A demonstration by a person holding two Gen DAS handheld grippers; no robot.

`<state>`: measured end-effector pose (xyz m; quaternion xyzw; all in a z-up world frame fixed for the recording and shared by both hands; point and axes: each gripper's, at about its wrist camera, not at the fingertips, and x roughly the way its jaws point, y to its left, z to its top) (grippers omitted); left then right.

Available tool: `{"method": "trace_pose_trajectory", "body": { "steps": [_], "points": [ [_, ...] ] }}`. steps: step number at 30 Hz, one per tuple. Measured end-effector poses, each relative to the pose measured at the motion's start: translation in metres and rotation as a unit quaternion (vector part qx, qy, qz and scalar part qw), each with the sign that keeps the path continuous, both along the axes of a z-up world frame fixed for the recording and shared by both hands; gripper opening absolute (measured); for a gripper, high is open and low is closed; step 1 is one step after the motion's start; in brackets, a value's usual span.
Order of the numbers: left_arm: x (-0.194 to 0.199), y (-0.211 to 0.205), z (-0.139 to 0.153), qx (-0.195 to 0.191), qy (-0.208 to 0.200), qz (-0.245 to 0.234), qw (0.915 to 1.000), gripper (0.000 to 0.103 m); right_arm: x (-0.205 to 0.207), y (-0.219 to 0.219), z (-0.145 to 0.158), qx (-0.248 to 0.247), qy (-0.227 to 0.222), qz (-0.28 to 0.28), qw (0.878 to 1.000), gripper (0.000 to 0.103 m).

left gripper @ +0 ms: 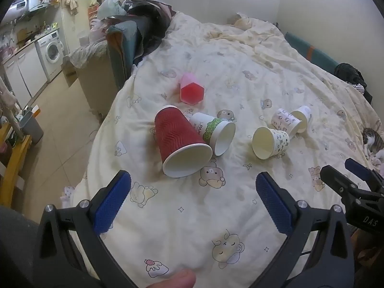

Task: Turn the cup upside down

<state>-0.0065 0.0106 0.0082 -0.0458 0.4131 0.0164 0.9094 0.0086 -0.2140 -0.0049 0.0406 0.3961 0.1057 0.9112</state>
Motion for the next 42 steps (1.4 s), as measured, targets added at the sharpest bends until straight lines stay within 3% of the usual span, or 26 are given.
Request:
{"method": "trace_pose_trajectory", "body": {
  "steps": [42],
  "points": [
    [0.0057, -0.0017, -0.0066, 0.001, 0.000, 0.000, 1.0000, 0.103, 0.0005, 0.0003, 0.0021, 0.002, -0.002, 0.000, 1.000, 0.103]
  ]
}}
